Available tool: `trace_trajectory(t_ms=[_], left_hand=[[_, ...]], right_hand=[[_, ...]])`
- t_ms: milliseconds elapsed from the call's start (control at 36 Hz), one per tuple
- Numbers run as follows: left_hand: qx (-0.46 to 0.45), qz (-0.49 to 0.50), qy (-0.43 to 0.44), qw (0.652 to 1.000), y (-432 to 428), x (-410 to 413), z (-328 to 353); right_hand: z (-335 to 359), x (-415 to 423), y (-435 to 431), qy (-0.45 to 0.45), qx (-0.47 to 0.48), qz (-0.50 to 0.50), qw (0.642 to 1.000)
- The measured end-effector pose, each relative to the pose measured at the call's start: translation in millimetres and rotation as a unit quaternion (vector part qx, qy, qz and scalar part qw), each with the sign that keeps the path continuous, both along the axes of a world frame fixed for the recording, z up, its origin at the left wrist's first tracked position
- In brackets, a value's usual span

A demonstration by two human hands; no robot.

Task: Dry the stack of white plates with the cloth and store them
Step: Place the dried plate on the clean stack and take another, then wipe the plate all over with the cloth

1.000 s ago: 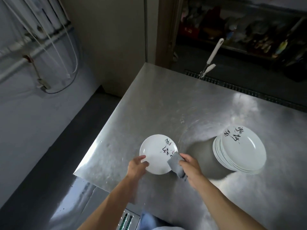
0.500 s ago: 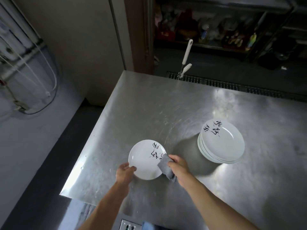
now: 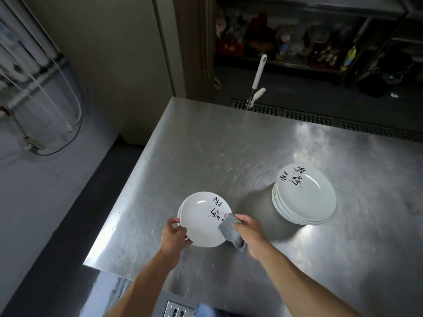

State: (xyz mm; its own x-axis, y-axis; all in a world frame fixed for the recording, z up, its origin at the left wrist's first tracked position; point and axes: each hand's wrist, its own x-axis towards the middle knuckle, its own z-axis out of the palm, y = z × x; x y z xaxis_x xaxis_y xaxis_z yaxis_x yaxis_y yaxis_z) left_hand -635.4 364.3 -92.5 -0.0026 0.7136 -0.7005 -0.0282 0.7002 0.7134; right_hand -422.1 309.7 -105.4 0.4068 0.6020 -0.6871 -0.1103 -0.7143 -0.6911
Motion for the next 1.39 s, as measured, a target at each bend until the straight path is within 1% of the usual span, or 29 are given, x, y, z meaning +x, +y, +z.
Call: trace_trajectory(t_ms=[56, 139, 250, 361, 444, 528, 583, 667, 722, 806, 861, 944, 1111, 1167, 1306, 1389], left_hand=[[0.016, -0.032, -0.02, 0.999, -4.6, 5.6, 5.3], [0.022, -0.092, -0.05, 0.994, -13.7, 23.2, 13.4], [0.022, -0.168, -0.08, 0.982, -25.9, 50.4, 15.5], [-0.012, -0.232, -0.1, 0.967, -46.6, 78.8, 13.4], [-0.028, -0.285, -0.11, 0.952, -65.3, 103.9, 12.6], [-0.04, -0.32, -0.11, 0.94, -81.6, 129.5, 8.1], [-0.047, -0.345, -0.118, 0.93, -91.5, 145.5, 8.0], [-0.048, -0.365, -0.126, 0.921, -99.7, 161.6, 12.5], [-0.051, -0.355, -0.111, 0.927, -100.2, 165.1, 8.7], [-0.061, -0.332, -0.095, 0.936, -96.0, 161.4, -0.5], [-0.065, -0.328, -0.092, 0.938, -92.2, 158.0, -3.3], [-0.079, -0.331, -0.081, 0.937, -88.3, 153.0, -5.1], [-0.087, -0.334, -0.078, 0.935, -84.8, 149.8, -7.5], [-0.087, -0.331, -0.084, 0.936, -83.5, 150.5, -6.7], [-0.085, -0.303, -0.088, 0.945, -76.9, 153.5, -6.0], [-0.088, -0.295, -0.091, 0.947, -73.4, 151.2, -3.8]], right_hand=[[2.0, 6.5, -6.8, -0.039, -0.002, 0.003, 0.999], [7.2, 17.7, -25.0, -0.136, 0.014, 0.025, 0.99], [17.7, 35.5, -57.2, -0.212, 0.066, 0.012, 0.975], [29.0, 56.1, -88.0, -0.264, 0.101, 0.0, 0.959], [27.7, 67.0, -106.3, -0.302, 0.082, 0.051, 0.949], [15.6, 71.1, -119.9, -0.302, 0.015, 0.116, 0.946], [6.8, 69.3, -125.8, -0.289, 0.0, 0.165, 0.943], [2.2, 68.4, -130.0, -0.273, 0.057, 0.237, 0.931], [1.3, 70.1, -134.8, -0.25, 0.11, 0.275, 0.922], [-2.9, 72.3, -148.8, -0.235, 0.144, 0.325, 0.905], [-9.9, 76.0, -154.7, -0.234, 0.15, 0.333, 0.901], [-19.8, 81.2, -154.0, -0.252, 0.118, 0.34, 0.898], [-30.7, 88.9, -128.4, -0.256, 0.05, 0.302, 0.917], [-27.4, 85.0, -116.6, -0.244, 0.058, 0.288, 0.924], [-17.7, 67.8, -113.3, -0.208, 0.156, 0.351, 0.899], [-16.5, 73.7, -128.5, -0.206, 0.169, 0.362, 0.894]])
